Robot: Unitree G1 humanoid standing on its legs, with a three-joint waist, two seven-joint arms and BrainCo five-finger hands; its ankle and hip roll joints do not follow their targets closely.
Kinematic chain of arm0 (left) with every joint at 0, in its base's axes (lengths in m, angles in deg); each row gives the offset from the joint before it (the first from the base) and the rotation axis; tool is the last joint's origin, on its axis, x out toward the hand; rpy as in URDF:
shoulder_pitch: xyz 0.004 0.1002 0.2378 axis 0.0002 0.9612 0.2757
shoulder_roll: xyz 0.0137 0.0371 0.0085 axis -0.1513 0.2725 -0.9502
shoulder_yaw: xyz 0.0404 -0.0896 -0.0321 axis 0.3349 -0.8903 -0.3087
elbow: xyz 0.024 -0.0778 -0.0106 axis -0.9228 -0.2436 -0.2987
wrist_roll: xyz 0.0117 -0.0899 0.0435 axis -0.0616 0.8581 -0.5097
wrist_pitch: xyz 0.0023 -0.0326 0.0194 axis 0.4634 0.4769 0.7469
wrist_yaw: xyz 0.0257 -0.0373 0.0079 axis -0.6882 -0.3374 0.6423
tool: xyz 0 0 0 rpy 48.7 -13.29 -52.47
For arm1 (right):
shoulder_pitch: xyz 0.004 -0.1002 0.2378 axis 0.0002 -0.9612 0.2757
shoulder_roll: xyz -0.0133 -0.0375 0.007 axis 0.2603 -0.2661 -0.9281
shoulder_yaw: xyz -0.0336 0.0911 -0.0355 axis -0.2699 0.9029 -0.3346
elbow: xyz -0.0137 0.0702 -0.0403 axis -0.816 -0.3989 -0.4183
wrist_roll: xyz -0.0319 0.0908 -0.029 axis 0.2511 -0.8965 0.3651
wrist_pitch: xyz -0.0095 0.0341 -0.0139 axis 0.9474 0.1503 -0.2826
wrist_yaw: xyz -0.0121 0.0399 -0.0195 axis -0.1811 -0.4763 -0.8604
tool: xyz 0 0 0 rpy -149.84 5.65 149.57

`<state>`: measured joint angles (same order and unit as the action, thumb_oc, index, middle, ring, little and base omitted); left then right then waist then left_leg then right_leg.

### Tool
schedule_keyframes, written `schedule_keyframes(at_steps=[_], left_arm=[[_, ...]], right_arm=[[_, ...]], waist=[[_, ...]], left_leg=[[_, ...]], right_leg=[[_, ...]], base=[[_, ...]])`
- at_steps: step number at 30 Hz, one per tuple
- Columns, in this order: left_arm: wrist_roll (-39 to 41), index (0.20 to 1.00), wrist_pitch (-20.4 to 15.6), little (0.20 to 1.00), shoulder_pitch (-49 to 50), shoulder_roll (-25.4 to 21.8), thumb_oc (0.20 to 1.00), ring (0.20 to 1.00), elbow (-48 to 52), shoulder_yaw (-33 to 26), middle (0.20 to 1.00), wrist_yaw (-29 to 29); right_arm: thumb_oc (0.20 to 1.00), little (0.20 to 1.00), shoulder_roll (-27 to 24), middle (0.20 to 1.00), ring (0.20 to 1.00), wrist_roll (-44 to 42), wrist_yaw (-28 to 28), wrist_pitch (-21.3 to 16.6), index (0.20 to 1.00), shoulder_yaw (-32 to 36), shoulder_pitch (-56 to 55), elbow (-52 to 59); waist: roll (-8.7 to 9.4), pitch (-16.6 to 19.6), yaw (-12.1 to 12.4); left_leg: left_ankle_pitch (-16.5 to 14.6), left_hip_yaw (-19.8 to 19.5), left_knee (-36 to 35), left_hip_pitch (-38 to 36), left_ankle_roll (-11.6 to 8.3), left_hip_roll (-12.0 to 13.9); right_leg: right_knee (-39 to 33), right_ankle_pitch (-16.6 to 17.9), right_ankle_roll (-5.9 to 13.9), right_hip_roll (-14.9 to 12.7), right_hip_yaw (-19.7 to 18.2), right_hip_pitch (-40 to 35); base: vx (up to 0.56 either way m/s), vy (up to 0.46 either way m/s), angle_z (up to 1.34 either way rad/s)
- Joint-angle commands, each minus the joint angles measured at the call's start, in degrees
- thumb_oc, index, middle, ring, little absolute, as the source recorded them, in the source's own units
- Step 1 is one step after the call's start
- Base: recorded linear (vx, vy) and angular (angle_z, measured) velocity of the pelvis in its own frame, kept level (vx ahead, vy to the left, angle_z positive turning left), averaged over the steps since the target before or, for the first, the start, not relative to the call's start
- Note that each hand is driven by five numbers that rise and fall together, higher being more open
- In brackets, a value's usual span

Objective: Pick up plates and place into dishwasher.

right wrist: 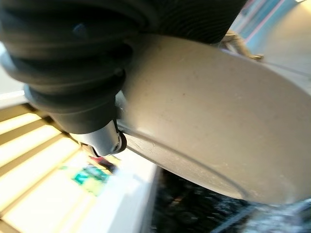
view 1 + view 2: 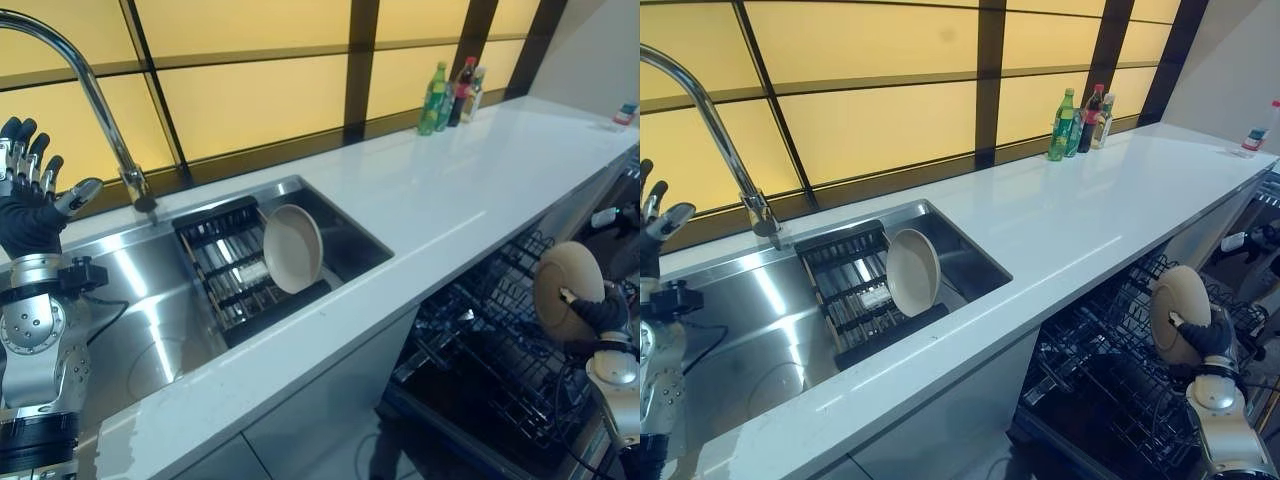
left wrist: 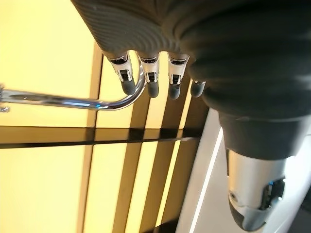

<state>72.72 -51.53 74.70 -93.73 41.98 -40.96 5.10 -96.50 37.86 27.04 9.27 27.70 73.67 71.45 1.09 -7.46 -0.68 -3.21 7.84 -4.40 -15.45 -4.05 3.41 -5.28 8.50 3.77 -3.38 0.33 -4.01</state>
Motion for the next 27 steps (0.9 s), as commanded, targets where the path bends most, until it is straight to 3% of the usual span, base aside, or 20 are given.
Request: schedule_keyframes(at_steps=[1,9,15,19,27], left_arm=[[1.0,1.000,-0.7,1.000,-1.7,-4.3,1.000,1.000,-1.9,0.0,1.000,-0.5],[-0.9,1.000,0.3,1.000,-2.3,-4.2,1.000,1.000,-1.4,2.5,1.000,1.0],[-1.6,1.000,1.9,1.000,-1.3,-4.3,1.000,1.000,-1.4,3.2,1.000,1.5],[-1.1,1.000,2.4,1.000,-3.1,-6.1,1.000,1.000,-2.9,4.7,1.000,1.8],[0.5,1.000,1.5,1.000,-12.0,-11.0,1.000,1.000,-6.2,9.2,1.000,3.4]], right_arm=[[0.200,0.200,-5.3,0.200,0.200,-2.8,4.7,-1.2,0.200,1.1,5.6,-0.2],[0.200,0.200,-8.6,0.200,0.200,-7.8,23.1,-2.5,0.200,-4.4,7.1,-7.7],[0.200,0.200,-11.4,0.200,0.200,-4.3,34.0,-3.2,0.200,-9.8,6.2,-12.1],[0.200,0.200,-13.2,0.200,0.200,-1.9,35.4,-3.9,0.200,-15.3,7.7,-14.3],[0.200,0.200,-15.1,0.200,0.200,1.3,33.9,-0.5,0.200,-26.3,18.1,-17.3]], waist=[[0.12,-0.1,-1.3],[-0.56,-1.0,-1.0],[0.08,-0.9,0.0],[0.44,-2.5,1.0],[-0.35,-7.2,2.6]], left_leg=[[-5.2,-2.2,10.9,8.5,3.05,-0.9],[-3.9,-3.1,10.2,8.0,1.57,0.3],[-3.5,-3.7,10.0,6.6,0.81,1.1],[-2.9,-4.4,10.9,7.8,0.32,1.8],[-2.1,-6.8,13.3,13.9,-0.83,2.5]], right_leg=[[4.5,-4.6,3.65,-4.4,1.6,3.4],[5.0,-6.1,2.93,-3.7,2.3,1.8],[5.0,-6.6,3.31,-3.6,2.9,-0.1],[5.3,-6.7,3.28,-3.4,3.1,-0.2],[6.3,-7.5,2.68,-3.1,3.6,3.2]], base=[[0.06,-0.121,-0.08],[0.09,-0.091,0.00],[0.13,-0.096,0.02],[0.02,-0.127,0.08],[-0.10,-0.110,0.04]])
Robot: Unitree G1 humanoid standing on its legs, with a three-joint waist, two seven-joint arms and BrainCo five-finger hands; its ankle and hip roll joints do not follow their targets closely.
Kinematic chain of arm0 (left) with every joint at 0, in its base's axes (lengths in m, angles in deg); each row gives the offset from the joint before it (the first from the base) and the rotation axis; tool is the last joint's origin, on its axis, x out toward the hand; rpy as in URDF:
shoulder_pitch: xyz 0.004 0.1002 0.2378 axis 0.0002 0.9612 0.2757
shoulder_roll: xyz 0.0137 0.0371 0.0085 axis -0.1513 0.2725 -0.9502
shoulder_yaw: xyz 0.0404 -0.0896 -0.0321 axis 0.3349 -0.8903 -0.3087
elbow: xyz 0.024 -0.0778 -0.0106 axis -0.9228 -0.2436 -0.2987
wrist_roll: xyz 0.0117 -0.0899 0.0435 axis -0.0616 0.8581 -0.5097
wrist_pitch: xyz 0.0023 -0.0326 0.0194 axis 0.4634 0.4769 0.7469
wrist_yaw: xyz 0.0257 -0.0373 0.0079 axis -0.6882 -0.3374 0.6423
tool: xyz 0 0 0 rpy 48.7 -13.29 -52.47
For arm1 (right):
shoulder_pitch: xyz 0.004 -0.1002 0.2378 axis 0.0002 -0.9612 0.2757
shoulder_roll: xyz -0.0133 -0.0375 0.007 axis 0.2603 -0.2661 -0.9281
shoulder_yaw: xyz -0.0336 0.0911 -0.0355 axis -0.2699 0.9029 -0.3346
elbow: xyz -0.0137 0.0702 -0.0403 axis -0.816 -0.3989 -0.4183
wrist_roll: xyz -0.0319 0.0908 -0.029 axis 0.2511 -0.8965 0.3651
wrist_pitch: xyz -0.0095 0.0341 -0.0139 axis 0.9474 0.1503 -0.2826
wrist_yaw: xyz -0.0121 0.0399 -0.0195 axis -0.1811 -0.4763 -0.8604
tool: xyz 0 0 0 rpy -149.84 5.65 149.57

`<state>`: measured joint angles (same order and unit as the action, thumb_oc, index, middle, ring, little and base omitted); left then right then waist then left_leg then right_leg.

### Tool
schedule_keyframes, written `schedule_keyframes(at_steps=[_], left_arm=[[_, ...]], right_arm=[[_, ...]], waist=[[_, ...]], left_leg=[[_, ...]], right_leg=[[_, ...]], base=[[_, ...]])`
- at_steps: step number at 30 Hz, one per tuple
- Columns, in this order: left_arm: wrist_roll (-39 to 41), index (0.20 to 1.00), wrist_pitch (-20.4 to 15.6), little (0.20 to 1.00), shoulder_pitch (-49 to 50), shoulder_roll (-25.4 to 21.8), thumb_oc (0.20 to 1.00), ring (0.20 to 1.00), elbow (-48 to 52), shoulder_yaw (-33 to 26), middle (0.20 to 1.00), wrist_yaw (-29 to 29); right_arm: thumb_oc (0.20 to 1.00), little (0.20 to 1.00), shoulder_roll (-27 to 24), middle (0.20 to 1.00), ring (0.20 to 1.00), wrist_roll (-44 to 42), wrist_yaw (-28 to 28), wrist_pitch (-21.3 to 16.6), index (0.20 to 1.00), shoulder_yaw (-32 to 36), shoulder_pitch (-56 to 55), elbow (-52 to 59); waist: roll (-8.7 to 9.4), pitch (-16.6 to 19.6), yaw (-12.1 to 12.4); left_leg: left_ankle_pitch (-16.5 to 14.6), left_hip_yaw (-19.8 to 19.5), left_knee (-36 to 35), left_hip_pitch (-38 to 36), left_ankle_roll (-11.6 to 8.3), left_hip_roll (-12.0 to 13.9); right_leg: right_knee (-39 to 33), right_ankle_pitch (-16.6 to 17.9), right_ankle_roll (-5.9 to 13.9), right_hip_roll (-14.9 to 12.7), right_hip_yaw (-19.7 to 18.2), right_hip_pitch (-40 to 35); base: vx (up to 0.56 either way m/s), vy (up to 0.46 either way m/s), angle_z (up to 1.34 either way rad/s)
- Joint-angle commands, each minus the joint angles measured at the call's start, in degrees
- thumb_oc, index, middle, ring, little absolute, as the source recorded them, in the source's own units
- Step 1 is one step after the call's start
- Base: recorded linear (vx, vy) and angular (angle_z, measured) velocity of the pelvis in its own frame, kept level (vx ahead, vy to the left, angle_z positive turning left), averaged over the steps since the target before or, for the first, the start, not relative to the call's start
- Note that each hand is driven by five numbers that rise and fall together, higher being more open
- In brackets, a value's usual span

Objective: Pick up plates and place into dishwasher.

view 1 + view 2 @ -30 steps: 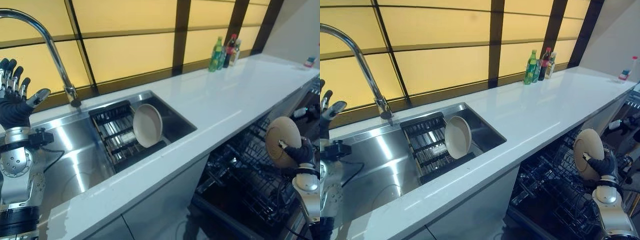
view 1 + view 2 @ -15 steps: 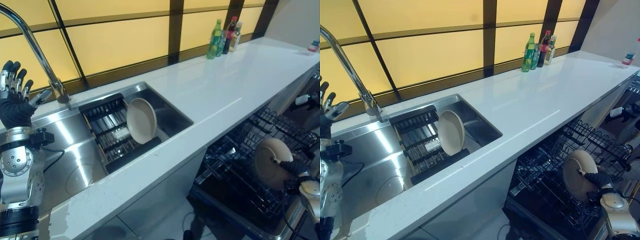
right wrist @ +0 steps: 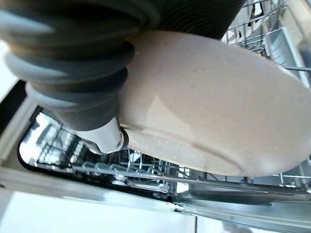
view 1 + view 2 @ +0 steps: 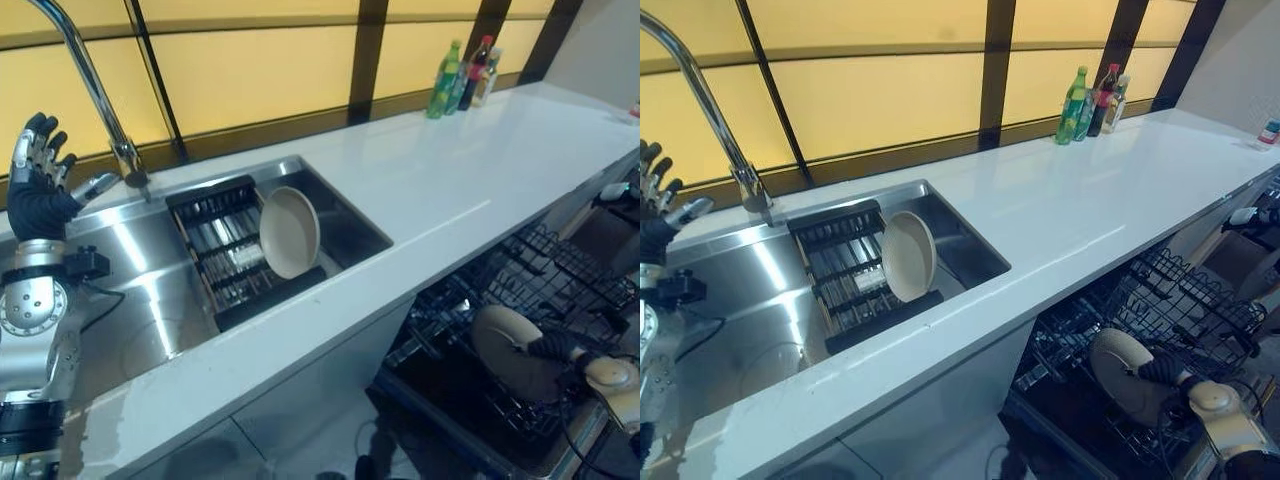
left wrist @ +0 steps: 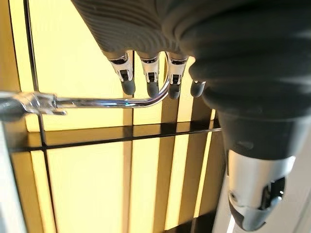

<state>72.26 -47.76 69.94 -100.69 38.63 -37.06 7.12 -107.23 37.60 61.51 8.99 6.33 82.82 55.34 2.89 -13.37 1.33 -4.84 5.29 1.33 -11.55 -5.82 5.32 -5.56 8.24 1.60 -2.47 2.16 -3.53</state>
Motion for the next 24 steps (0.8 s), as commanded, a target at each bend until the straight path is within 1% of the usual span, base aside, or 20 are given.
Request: schedule_keyframes(at_steps=[1,4,8,12,14,17,19,20,22,24], left_arm=[[1.1,1.000,-2.1,1.000,-8.2,-4.4,1.000,1.000,-2.8,5.9,1.000,1.8],[1.0,1.000,-1.9,1.000,-10.2,-4.6,1.000,1.000,-2.5,7.1,1.000,2.7],[-0.1,1.000,-1.9,1.000,-12.0,-3.6,1.000,1.000,-2.2,8.5,1.000,3.6],[-0.7,1.000,-2.0,1.000,-13.5,-2.5,1.000,1.000,-3.2,9.9,1.000,4.3],[-0.8,1.000,-1.9,1.000,-13.2,-2.3,1.000,1.000,-2.5,9.9,1.000,4.9],[-1.0,1.000,-2.9,1.000,-11.9,-1.7,1.000,1.000,-2.2,9.3,1.000,4.8],[-0.9,1.000,-2.7,1.000,-10.9,-1.6,1.000,1.000,-1.4,8.8,1.000,4.5],[-1.0,1.000,-2.5,1.000,-9.9,-1.3,1.000,1.000,-0.9,8.3,1.000,4.2],[-1.3,1.000,-2.1,1.000,-8.3,-0.5,1.000,1.000,-0.3,7.4,1.000,3.9],[-1.7,1.000,-1.4,1.000,-6.4,0.3,1.000,1.000,0.4,6.7,1.000,3.4]], right_arm=[[0.200,0.200,-4.4,0.200,0.200,1.9,-0.6,0.0,0.200,-6.0,10.0,-2.0],[0.200,0.200,-3.7,0.200,0.200,1.9,-0.2,0.0,0.200,-8.6,12.4,-4.2],[0.200,0.200,-1.9,0.200,0.200,2.0,1.1,0.2,0.200,-11.5,13.8,-7.6],[0.200,0.200,-0.1,0.200,0.200,2.8,0.5,-2.2,0.200,-13.5,15.0,-13.8],[0.200,0.200,0.3,0.200,0.200,2.3,-0.6,-2.3,0.200,-13.4,15.0,-14.4],[0.200,0.200,0.1,0.200,0.200,2.8,-2.2,-2.2,0.200,-11.6,14.0,-13.8],[0.840,0.840,-0.1,0.840,0.840,3.2,-3.4,-2.3,0.840,-10.7,13.1,-13.4],[1.000,1.000,-0.3,1.000,1.000,3.7,-3.9,-2.3,1.000,-9.9,12.1,-12.6],[1.000,1.000,-0.6,1.000,1.000,4.1,-4.2,-2.9,1.000,-8.3,10.2,-11.3],[1.000,1.000,-0.6,1.000,1.000,4.7,-4.7,-2.5,1.000,-6.9,8.2,-9.2]], waist=[[-2.30,-1.6,0.6],[-2.78,-2.5,0.9],[-3.37,-3.7,1.3],[-4.19,-4.7,1.3],[-4.54,-4.8,1.3],[-4.78,-4.5,1.0],[-4.74,-4.1,1.0],[-4.65,-3.5,0.9],[-4.44,-2.4,0.8],[-4.29,-1.1,0.7]], left_leg=[[-0.4,-4.5,7.5,10.4,0.85,0.6],[-0.1,-5.2,7.5,11.4,0.51,0.6],[-0.1,-6.0,8.6,13.3,0.15,0.5],[0.2,-6.4,8.7,14.1,-0.01,0.5],[0.4,-6.5,8.2,13.9,0.00,0.4],[0.8,-6.3,7.4,13.5,-0.05,0.3],[0.9,-6.2,7.0,12.9,-0.04,0.2],[1.0,-6.1,6.5,12.4,-0.04,0.2],[1.2,-5.7,6.0,11.1,-0.10,0.2],[1.3,-5.4,5.2,9.7,-0.05,0.2]], right_leg=[[6.5,-7.3,4.80,-3.9,1.9,2.8],[6.3,-7.6,4.52,-3.7,2.4,3.5],[6.5,-7.8,4.17,-3.9,3.0,4.4],[6.3,-8.0,3.73,-3.8,3.1,4.7],[6.0,-8.0,3.67,-3.8,3.0,4.5],[5.6,-7.8,3.71,-4.0,3.0,4.1],[5.4,-7.8,3.82,-4.1,3.0,3.6],[5.1,-7.7,3.95,-4.1,3.0,3.1],[4.7,-7.6,4.18,-4.2,2.9,2.1],[4.3,-7.6,4.29,-4.2,2.8,1.1]], base=[[-0.08,-0.053,0.07],[-0.06,-0.042,0.02],[-0.06,-0.015,0.06],[-0.05,0.021,0.01],[-0.02,0.046,-0.02],[-0.01,0.059,-0.02],[0.03,0.061,-0.01],[0.06,0.069,-0.01],[0.10,0.075,-0.01],[0.13,0.061,0.00]])
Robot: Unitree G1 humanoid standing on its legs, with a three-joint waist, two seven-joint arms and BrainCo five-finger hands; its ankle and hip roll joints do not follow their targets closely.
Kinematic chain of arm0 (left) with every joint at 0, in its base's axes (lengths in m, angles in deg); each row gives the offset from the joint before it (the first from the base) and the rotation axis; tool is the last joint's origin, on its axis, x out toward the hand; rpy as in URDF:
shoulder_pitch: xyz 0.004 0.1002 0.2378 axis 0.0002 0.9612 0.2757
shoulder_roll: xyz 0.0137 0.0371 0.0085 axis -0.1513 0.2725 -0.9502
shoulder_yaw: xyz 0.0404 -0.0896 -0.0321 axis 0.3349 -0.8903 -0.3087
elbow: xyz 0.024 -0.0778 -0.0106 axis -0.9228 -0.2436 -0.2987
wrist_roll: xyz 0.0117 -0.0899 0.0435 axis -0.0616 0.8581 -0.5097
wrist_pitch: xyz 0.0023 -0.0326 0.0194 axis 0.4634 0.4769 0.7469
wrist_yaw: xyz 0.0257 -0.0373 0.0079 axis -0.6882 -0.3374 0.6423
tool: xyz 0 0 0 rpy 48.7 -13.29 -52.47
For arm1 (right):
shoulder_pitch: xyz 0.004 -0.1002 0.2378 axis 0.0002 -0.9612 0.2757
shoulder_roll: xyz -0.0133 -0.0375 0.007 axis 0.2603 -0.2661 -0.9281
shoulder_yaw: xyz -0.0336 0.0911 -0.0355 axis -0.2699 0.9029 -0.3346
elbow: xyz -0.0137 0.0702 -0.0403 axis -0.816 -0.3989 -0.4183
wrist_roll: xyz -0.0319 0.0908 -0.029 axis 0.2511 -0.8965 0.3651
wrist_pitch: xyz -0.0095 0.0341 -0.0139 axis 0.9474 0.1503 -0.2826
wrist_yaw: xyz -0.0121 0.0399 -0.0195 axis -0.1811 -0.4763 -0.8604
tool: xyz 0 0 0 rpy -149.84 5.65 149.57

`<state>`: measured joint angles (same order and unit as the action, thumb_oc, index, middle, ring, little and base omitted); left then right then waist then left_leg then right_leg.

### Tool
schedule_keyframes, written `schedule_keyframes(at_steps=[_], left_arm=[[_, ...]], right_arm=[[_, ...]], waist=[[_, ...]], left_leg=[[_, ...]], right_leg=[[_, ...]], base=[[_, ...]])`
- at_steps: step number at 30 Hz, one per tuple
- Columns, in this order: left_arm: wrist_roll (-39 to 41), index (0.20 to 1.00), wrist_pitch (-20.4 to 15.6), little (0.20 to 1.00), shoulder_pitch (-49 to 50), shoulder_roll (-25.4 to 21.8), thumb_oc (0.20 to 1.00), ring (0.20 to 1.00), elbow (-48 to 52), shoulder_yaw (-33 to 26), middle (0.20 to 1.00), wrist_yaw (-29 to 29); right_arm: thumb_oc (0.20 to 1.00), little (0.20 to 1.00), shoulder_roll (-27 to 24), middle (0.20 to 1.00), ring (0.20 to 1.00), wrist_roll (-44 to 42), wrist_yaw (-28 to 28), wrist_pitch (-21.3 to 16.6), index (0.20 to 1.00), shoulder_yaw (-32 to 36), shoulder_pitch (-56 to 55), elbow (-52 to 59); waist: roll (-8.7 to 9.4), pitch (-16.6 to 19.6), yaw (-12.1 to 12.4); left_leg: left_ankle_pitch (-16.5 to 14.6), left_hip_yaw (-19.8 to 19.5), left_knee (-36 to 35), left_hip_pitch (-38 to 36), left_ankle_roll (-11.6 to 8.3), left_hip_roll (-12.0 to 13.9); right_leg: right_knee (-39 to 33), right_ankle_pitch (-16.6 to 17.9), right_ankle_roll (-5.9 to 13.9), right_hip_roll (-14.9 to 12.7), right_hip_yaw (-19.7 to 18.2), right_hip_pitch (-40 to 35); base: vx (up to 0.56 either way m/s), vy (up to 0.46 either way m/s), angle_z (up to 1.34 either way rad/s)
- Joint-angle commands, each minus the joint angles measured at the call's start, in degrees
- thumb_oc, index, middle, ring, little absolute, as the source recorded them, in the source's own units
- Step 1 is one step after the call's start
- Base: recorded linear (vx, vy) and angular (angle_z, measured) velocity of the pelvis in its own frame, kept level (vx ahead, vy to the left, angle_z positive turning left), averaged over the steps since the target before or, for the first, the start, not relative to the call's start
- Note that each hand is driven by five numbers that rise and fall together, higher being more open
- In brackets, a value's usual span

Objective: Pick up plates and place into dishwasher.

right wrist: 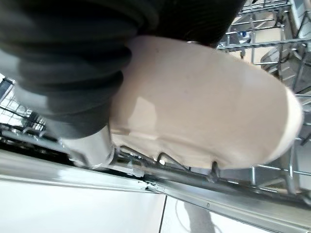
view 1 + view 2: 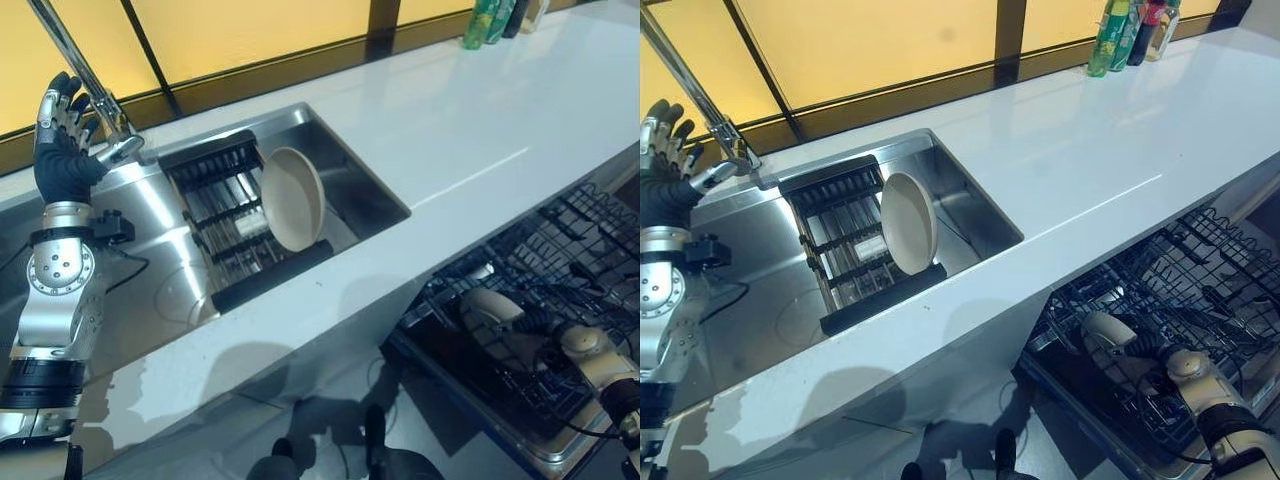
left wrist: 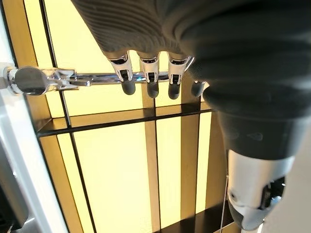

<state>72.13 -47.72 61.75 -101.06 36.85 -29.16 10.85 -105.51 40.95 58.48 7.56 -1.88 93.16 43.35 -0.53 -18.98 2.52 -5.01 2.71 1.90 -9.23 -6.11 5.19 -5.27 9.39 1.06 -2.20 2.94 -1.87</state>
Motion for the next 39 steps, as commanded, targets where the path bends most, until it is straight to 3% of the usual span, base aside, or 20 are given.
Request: schedule_keyframes(at_steps=[1,11,18,21,27,32,35,39], left_arm=[[-1.8,1.000,-1.3,1.000,2.9,1.1,1.000,1.000,2.3,-1.8,1.000,-0.6],[-2.9,1.000,-1.1,1.000,8.5,2.7,1.000,1.000,2.8,-5.3,1.000,-2.2],[-2.7,1.000,-3.3,1.000,12.8,3.0,1.000,1.000,3.3,-8.9,1.000,-3.4],[-2.6,1.000,-4.1,1.000,14.1,3.1,1.000,1.000,3.5,-10.2,1.000,-3.9],[-8.1,1.000,-5.5,1.000,17.6,4.6,1.000,1.000,3.7,-11.6,1.000,-4.3],[-12.7,1.000,-8.8,1.000,19.4,6.0,1.000,1.000,4.6,-11.4,1.000,-3.1],[-13.4,1.000,-11.4,1.000,19.0,6.3,1.000,1.000,4.3,-11.1,1.000,-0.4],[-14.9,1.000,-14.3,1.000,19.9,6.4,1.000,1.000,6.3,-12.6,1.000,3.0]], right_arm=[[1.000,1.000,-2.2,1.000,1.000,1.7,-2.0,-0.9,1.000,2.3,-3.3,4.1],[1.000,1.000,-2.3,1.000,1.000,4.8,-8.1,1.9,1.000,10.3,-8.6,15.3],[1.000,1.000,-2.6,1.000,1.000,9.3,-14.1,4.9,1.000,19.0,-10.2,26.9],[1.000,1.000,-2.5,1.000,1.000,10.1,-17.1,4.3,1.000,22.2,-11.4,31.0],[1.000,1.000,1.7,1.000,1.000,8.7,-28.4,-0.5,1.000,30.1,-15.2,43.6],[1.000,1.000,8.6,1.000,1.000,6.8,-37.1,-8.6,1.000,34.3,-18.2,50.8],[1.000,1.000,11.5,1.000,1.000,4.4,-39.5,-14.0,1.000,34.5,-17.9,53.0],[1.000,1.000,15.1,1.000,1.000,1.2,-40.5,-19.0,1.000,33.1,-16.0,56.5]], waist=[[-0.69,5.3,-0.6],[0.02,9.6,-1.7],[0.03,11.3,-2.8],[0.11,11.8,-3.1],[0.03,12.3,-4.4],[0.07,11.6,-5.2],[0.32,11.1,-4.8],[0.46,10.7,-2.6]], left_leg=[[1.5,-2.5,4.3,6.6,0.25,0.4],[1.6,0.1,-0.2,0.0,0.86,0.5],[0.5,1.7,-1.1,-1.9,2.13,-0.7],[-0.2,2.2,-0.9,-2.2,2.73,-1.3],[-1.5,2.8,-1.0,-3.2,4.58,-3.3],[-2.2,3.0,-2.0,-3.8,5.74,-4.9],[-2.6,3.7,-1.8,-3.9,5.97,-5.5],[-2.5,7.5,-1.1,-3.9,6.61,-5.2]], right_leg=[[3.8,-8.7,4.93,-4.4,2.0,-1.3],[1.4,-8.6,5.61,-4.4,1.3,-6.2],[0.6,-8.5,5.91,-4.6,0.6,-7.3],[0.6,-8.4,6.14,-4.9,0.2,-7.4],[0.7,-7.2,7.38,-5.7,-1.4,-7.0],[0.3,-4.2,9.09,-6.9,-1.8,-4.4],[0.5,-2.7,9.82,-7.6,0.5,-2.7],[8.6,-2.1,10.95,-10.0,9.4,-0.5]], base=[[0.12,0.061,0.00],[0.06,0.073,-0.04],[-0.07,0.101,-0.04],[-0.11,0.119,-0.04],[-0.11,0.158,-0.10],[-0.11,0.167,-0.13],[-0.15,0.079,-0.18],[-0.16,-0.005,-0.42]])
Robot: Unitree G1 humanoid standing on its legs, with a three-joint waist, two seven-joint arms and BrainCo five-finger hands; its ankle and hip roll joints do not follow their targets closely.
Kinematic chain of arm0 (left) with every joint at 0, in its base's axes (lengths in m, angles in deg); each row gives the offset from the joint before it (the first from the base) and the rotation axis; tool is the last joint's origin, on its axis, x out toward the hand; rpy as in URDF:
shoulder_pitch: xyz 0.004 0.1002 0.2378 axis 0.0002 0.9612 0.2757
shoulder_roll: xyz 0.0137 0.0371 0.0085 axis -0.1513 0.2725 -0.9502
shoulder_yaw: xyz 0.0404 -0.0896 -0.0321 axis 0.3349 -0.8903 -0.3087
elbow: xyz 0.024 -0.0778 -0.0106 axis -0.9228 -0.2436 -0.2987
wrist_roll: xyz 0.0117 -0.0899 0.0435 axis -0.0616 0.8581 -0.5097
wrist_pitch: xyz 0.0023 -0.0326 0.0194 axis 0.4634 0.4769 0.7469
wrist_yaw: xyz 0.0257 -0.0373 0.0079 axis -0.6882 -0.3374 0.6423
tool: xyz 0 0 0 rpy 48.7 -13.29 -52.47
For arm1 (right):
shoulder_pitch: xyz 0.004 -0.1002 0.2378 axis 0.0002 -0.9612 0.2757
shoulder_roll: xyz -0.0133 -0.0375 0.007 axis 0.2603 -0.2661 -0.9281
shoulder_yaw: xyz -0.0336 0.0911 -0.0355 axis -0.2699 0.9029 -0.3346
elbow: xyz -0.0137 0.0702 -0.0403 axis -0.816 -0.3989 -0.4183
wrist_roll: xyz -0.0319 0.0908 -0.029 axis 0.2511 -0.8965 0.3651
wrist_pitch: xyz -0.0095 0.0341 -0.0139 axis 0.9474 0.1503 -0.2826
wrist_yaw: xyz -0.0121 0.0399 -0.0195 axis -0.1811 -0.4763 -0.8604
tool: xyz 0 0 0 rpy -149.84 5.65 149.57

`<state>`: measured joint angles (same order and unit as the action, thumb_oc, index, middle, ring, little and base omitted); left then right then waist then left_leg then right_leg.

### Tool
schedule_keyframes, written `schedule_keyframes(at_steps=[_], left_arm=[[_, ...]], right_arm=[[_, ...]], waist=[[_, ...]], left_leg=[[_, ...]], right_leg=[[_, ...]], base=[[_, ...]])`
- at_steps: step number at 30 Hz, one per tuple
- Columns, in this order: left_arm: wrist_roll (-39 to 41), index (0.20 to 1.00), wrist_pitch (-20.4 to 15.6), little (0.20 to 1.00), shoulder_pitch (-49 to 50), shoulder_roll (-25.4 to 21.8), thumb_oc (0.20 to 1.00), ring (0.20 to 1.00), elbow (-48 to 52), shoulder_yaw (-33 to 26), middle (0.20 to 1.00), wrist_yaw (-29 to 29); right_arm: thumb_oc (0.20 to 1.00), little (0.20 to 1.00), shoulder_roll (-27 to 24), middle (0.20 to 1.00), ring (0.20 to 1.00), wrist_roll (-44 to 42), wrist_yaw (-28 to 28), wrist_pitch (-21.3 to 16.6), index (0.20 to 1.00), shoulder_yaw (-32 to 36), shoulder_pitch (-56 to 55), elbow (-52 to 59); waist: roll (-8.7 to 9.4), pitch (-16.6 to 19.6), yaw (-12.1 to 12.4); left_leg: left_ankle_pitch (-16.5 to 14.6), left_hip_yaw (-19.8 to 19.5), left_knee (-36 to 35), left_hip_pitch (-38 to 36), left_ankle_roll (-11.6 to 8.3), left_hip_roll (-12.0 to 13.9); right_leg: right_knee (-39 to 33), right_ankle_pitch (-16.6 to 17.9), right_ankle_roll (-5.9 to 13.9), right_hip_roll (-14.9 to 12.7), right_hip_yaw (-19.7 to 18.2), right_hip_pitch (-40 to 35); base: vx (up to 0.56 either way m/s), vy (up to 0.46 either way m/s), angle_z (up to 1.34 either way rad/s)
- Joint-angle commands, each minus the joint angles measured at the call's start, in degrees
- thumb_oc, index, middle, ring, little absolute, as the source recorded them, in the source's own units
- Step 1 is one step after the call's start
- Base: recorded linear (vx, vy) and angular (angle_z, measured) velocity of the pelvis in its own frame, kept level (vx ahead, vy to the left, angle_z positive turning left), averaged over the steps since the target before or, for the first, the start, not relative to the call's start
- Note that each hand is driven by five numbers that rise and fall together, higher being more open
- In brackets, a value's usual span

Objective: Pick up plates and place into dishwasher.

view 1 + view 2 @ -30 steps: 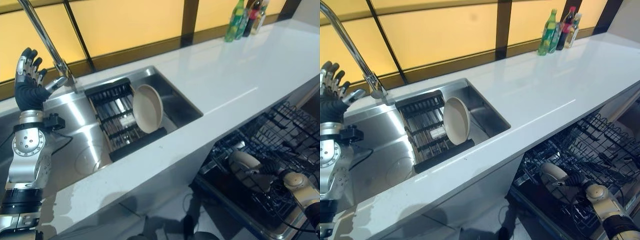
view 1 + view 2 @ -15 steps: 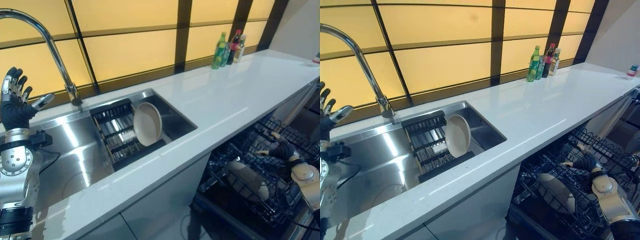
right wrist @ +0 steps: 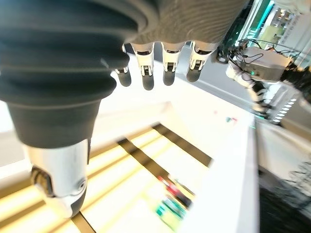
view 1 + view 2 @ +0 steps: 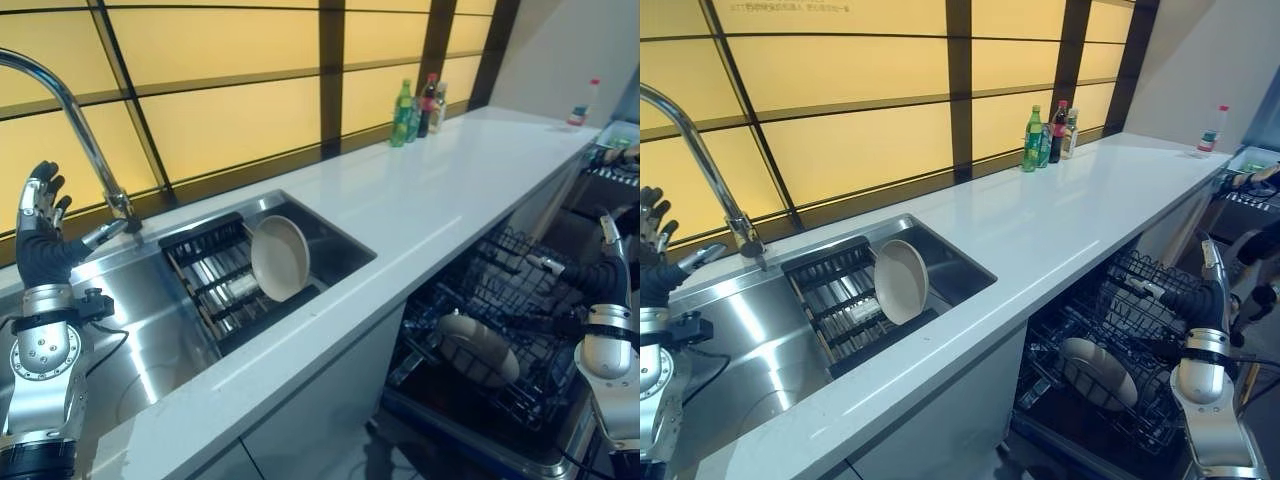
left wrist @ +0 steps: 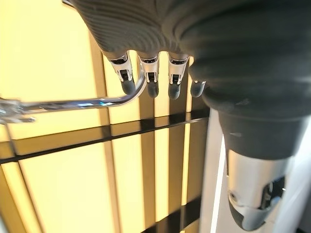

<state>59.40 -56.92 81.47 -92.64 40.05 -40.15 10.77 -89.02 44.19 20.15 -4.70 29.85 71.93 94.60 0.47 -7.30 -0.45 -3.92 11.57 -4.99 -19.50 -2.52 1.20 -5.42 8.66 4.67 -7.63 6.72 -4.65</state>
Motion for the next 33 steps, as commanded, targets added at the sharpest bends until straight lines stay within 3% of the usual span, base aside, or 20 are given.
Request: schedule_keyframes(at_steps=[1,3,13,16,20,22,23,25,28,29,33], left_arm=[[-2.5,1.000,-5.3,1.000,0.1,-2.0,1.000,1.000,3.7,-2.1,1.000,3.2],[-3.8,1.000,-4.7,1.000,-0.5,-2.1,1.000,1.000,4.9,-2.6,1.000,3.2],[-8.0,1.000,-2.4,1.000,-3.6,-2.4,1.000,1.000,3.4,0.8,1.000,6.2],[-8.9,1.000,-3.6,1.000,-3.0,-2.2,1.000,1.000,2.4,1.0,1.000,6.9],[-9.0,1.000,-5.4,1.000,-0.7,-1.2,1.000,1.000,0.5,0.3,1.000,7.7],[-9.4,1.000,-6.0,1.000,1.3,-1.0,1.000,1.000,-0.3,-1.0,1.000,8.9],[-9.9,1.000,-6.1,1.000,2.5,-0.9,1.000,1.000,-0.4,-2.1,1.000,9.2],[-15.7,1.000,-5.0,1.000,3.7,-0.3,1.000,1.000,0.3,-3.1,1.000,10.6],[-28.2,1.000,-1.5,1.000,4.3,-3.0,1.000,1.000,-0.5,-3.2,1.000,13.8],[-28.9,1.000,-0.5,1.000,4.3,-4.5,1.000,1.000,-2.0,-3.2,1.000,13.9],[-33.8,1.000,-0.4,1.000,4.6,-11.8,1.000,1.000,-10.6,-2.2,1.000,15.9]], right_arm=[[1.000,1.000,-1.2,1.000,1.000,-1.3,-2.6,-6.9,1.000,0.5,5.8,5.6],[1.000,1.000,-1.5,1.000,1.000,-1.9,-4.1,-7.1,1.000,-0.8,6.6,6.7],[1.000,1.000,-3.4,1.000,1.000,-6.5,-0.4,-5.9,1.000,-3.3,8.0,7.6],[1.000,1.000,-4.8,1.000,1.000,-6.6,1.0,-4.7,1.000,-4.4,9.2,7.5],[1.000,1.000,-5.3,1.000,1.000,-6.5,1.7,-4.4,1.000,-6.2,10.7,7.3],[1.000,1.000,-4.9,1.000,1.000,-6.6,2.8,-4.7,1.000,-7.6,11.7,6.8],[1.000,1.000,-4.6,1.000,1.000,-6.6,3.4,-4.9,1.000,-8.2,11.9,6.7],[1.000,1.000,-4.3,1.000,1.000,-6.6,4.0,-4.6,1.000,-8.5,12.0,7.0],[1.000,1.000,-5.3,1.000,1.000,-8.3,5.2,-4.6,1.000,-9.1,12.2,7.5],[1.000,1.000,-6.3,1.000,1.000,-9.3,5.9,-4.7,1.000,-9.4,12.6,7.4],[1.000,1.000,-7.7,1.000,1.000,-10.4,6.8,-6.7,1.000,-10.6,12.4,5.7]], waist=[[-0.66,-0.8,1.0],[-0.66,-0.1,2.3],[-0.12,1.5,2.5],[0.42,1.1,2.7],[0.24,-0.5,4.1],[-0.84,-0.8,5.4],[-1.27,-0.7,6.0],[-1.94,-0.2,6.7],[-3.21,0.1,7.7],[-3.48,0.2,7.8],[-4.24,1.0,6.8]], left_leg=[[-3.2,-1.0,5.7,6.7,3.32,-1.1],[-2.5,-0.4,6.6,8.1,3.49,-0.6],[-2.2,-3.5,11.5,10.1,-0.99,3.4],[-3.8,-4.0,18.4,11.7,-1.57,3.0],[0.1,-7.5,29.4,17.7,-2.16,0.9],[0.5,-13.3,25.7,17.8,-0.95,-2.0],[1.5,-15.7,22.2,17.5,-0.67,-2.2],[6.8,-16.9,14.2,17.1,-1.89,0.6],[13.9,-20.7,7.0,19.0,-3.78,3.6],[14.4,-21.3,6.6,19.7,-3.92,3.7],[8.0,-18.7,7.8,19.1,-2.99,2.3]], right_leg=[[12.0,-2.0,7.13,-5.0,6.4,2.7],[13.1,-6.0,5.79,-4.9,7.6,2.1],[9.3,-10.2,0.49,-0.5,7.1,-1.6],[10.2,-10.8,-1.05,-0.7,7.7,-1.4],[11.4,-11.4,-2.83,-0.3,7.5,-1.5],[12.2,-11.7,-2.38,0.7,4.6,-0.9],[12.2,-11.9,-2.09,1.3,3.0,-0.7],[11.1,-11.8,-1.96,2.0,1.3,-0.9],[10.0,-13.3,-2.00,2.8,-1.0,-2.6],[10.1,-13.8,-2.01,2.7,-1.7,-2.8],[13.1,-14.8,-0.94,1.1,-2.2,-1.2]], base=[[-0.17,-0.015,-0.63],[-0.08,-0.088,-0.42],[0.07,-0.178,-0.05],[0.06,-0.131,-0.04],[0.07,-0.080,-0.24],[0.18,0.049,-0.65],[0.21,0.099,-0.99],[0.19,0.141,-1.32],[0.21,0.207,-0.72],[0.16,0.190,-0.35],[0.12,0.149,-0.47]])
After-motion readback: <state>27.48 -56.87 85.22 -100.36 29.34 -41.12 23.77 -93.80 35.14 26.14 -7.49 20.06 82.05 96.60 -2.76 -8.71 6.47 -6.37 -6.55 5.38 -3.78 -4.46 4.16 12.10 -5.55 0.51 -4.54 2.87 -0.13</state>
